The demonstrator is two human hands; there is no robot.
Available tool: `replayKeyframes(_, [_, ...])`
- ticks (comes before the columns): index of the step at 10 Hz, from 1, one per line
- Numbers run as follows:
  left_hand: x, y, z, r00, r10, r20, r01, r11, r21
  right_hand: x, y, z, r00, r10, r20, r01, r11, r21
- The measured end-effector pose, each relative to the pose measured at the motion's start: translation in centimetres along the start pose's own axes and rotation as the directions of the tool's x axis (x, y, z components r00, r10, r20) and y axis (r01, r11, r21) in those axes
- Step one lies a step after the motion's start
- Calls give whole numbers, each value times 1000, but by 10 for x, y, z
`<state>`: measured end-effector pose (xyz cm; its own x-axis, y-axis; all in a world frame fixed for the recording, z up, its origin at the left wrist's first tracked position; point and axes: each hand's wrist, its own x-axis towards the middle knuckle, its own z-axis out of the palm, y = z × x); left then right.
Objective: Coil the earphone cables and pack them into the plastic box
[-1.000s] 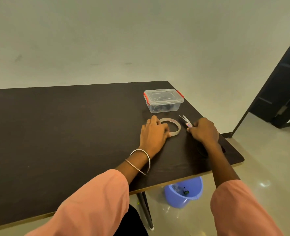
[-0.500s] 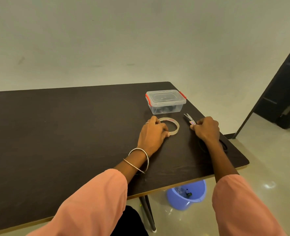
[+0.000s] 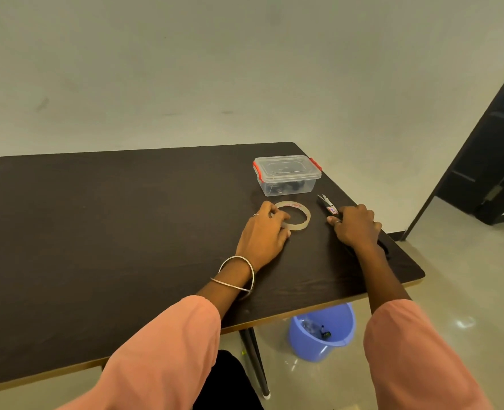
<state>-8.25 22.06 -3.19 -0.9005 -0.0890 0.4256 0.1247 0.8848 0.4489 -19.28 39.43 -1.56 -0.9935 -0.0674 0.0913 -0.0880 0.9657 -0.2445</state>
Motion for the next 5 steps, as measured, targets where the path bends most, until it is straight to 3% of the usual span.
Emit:
replayKeyframes(3, [-25, -1, -17, 998, 17, 58, -20, 999, 45, -26, -20, -17, 996, -80, 35, 85, 973, -216])
replayKeyframes(5, [-27, -33, -70, 996, 68, 54, -75, 987, 144, -44, -85, -38, 942, -315, -113, 306, 948, -92])
